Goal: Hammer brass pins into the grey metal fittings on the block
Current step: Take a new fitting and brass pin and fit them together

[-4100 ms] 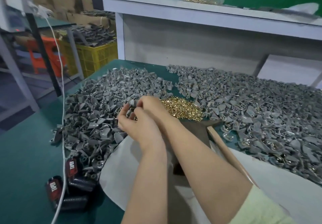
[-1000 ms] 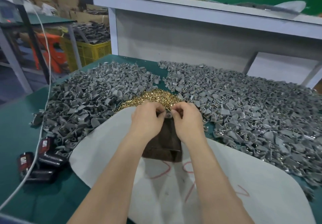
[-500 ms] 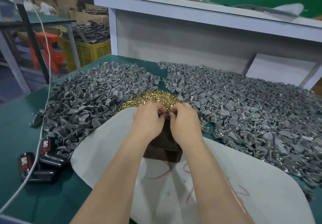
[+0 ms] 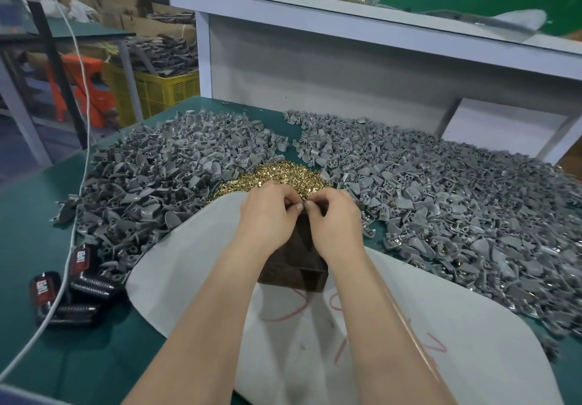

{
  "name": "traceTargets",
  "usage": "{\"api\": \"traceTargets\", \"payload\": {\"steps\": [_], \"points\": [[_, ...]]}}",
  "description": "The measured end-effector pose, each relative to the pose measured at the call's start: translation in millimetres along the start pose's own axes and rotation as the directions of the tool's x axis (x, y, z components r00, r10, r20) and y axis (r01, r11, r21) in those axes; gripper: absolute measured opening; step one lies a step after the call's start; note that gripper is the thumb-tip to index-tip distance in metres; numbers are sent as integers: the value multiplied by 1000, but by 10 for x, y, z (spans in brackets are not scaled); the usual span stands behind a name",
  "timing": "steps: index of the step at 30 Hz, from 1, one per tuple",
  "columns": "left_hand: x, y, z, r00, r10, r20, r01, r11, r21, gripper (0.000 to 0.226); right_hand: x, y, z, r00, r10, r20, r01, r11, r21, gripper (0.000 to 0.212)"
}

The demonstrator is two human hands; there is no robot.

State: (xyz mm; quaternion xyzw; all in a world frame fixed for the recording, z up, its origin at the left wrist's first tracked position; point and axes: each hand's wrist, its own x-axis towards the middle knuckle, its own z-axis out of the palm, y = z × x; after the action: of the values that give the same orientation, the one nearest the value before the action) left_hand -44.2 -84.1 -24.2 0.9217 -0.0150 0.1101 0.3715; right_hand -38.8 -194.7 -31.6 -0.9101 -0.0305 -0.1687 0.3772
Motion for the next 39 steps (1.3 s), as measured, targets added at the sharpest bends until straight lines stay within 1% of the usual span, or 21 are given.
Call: {"api": "traceTargets", "payload": {"steps": [7,10,12,16,19,21,24,28,30,31,32,34,35,37,39], "points": [[-2,-9,12,1000,2,-13,-2,1000,-20,12,7,8,22,999,7,-33,-7,1000,-6,11],[0,-14,17,1000,4,-12,-4,1000,-24,12,-9,-6,21,998,-30,-50,27,998,-59,12],[0,-14,18,1000,6,-11,-6,1000,-13,12,-22,-24,16,996,-80,-44,75,990,-120,13],[-20,6,8,999,47,-25,-46,998,39,13,-1,-77,-19,987,-163,9,159,948,-276,13],[-33,14,-5,995,93,-28,-91,993,72,18,46,-136,-52,983,-174,52,181,905,-384,14],[-32,20,-9,994,112,-19,-110,989,96,21,74,-188,-74,981,-174,88,195,880,-434,17],[-37,33,-15,994,104,-15,-101,986,133,18,112,-252,-95,976,-168,138,216,836,-505,20],[-23,28,-13,996,88,2,-87,982,169,18,129,-304,-93,963,-198,180,266,796,-545,20],[-13,11,-8,996,84,0,-83,985,151,15,123,-274,-93,960,-215,179,278,805,-524,19],[-10,6,-6,997,75,-7,-74,989,129,14,121,-230,-97,964,-206,168,263,832,-488,17],[-10,-1,-5,998,62,-18,-60,993,102,14,116,-177,-100,971,-184,152,233,876,-422,15],[-10,-3,3,998,44,-38,-42,998,57,12,86,-70,-123,986,-116,123,142,963,-231,16],[-7,-4,8,998,41,-41,-39,998,45,11,72,-29,-135,990,-83,115,98,986,-132,17],[-2,-9,15,999,35,-42,-34,999,24,10,55,13,-164,995,-30,94,29,1000,13,18],[-2,-13,17,999,24,-46,-23,1000,11,10,54,23,-184,996,-5,84,-1,997,75,18]]}}
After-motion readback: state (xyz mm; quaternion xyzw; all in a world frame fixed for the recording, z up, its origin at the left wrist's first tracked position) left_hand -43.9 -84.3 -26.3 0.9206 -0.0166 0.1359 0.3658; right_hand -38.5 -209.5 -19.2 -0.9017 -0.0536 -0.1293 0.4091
